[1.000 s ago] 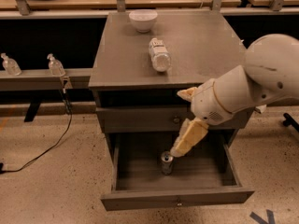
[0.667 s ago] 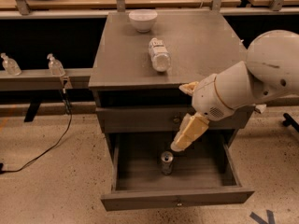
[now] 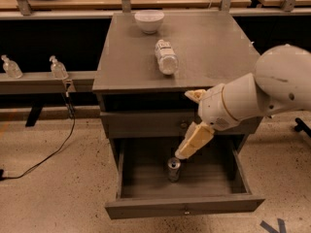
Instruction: Pick redbull can from middle drawer and place on counter
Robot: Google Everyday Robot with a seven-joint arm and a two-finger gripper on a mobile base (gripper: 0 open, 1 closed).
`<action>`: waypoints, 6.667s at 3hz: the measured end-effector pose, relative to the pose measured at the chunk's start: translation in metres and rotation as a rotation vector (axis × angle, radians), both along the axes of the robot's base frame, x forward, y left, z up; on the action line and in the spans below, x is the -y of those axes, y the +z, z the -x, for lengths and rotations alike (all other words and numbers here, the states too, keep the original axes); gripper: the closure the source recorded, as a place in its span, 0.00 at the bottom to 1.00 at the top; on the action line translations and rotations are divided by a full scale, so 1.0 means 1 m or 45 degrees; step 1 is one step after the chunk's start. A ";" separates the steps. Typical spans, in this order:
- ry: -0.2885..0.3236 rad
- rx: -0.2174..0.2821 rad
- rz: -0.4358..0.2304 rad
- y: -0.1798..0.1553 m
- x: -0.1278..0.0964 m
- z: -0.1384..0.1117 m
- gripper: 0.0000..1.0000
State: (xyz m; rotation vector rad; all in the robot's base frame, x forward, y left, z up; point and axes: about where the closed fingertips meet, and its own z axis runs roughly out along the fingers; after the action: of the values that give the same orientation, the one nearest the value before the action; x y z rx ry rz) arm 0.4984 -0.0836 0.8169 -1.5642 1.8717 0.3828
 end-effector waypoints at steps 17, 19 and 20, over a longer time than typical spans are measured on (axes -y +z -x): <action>-0.094 0.317 -0.646 0.068 0.107 -0.112 1.00; -0.147 0.224 -0.640 0.109 0.149 -0.180 1.00; -0.174 0.285 -0.683 0.142 0.171 -0.188 1.00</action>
Offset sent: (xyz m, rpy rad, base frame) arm 0.0428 0.0075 -0.2006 0.3138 -0.2536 -0.0840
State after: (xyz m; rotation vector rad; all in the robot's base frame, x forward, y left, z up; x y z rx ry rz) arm 0.6864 -0.2544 0.9585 -1.0651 1.5286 0.5671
